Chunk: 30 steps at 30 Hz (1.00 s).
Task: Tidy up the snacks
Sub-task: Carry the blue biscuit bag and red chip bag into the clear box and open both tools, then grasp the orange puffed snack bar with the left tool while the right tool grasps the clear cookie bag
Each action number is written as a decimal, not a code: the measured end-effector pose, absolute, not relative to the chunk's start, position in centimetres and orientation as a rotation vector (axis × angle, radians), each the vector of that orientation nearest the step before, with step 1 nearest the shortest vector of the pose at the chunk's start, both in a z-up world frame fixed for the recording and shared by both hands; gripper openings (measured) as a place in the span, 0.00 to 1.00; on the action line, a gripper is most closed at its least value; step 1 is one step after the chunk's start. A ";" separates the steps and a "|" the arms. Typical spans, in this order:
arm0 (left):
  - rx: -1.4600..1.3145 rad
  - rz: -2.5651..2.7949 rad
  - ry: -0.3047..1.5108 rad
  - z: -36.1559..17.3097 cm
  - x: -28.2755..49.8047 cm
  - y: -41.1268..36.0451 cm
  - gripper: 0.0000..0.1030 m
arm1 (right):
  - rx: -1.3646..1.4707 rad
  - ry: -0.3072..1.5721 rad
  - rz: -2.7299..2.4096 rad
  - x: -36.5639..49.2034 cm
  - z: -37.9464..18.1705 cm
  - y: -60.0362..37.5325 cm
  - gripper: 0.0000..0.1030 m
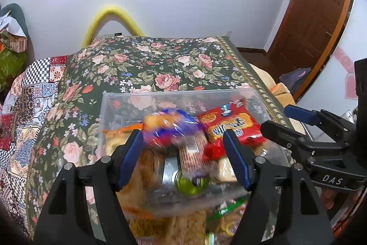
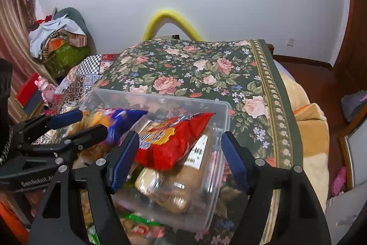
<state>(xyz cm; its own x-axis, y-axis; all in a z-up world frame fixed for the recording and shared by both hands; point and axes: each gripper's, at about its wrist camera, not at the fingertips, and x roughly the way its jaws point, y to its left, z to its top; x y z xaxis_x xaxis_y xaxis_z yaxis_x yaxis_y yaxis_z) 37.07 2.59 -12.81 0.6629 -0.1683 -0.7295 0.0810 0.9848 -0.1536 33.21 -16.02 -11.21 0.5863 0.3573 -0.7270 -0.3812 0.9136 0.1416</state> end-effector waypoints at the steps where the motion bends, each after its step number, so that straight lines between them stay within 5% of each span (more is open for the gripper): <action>1: -0.104 -0.141 0.828 -12.4 36.4 2.6 0.70 | -0.032 0.836 0.436 32.6 -10.9 -16.1 0.69; 15: -0.067 -0.125 0.836 -11.5 27.3 3.4 0.76 | -0.068 0.805 0.464 25.6 -10.0 -16.5 0.75; 30: -0.079 -0.129 0.934 -16.3 23.7 3.7 0.77 | -0.051 0.957 0.495 23.2 -16.0 -14.2 0.77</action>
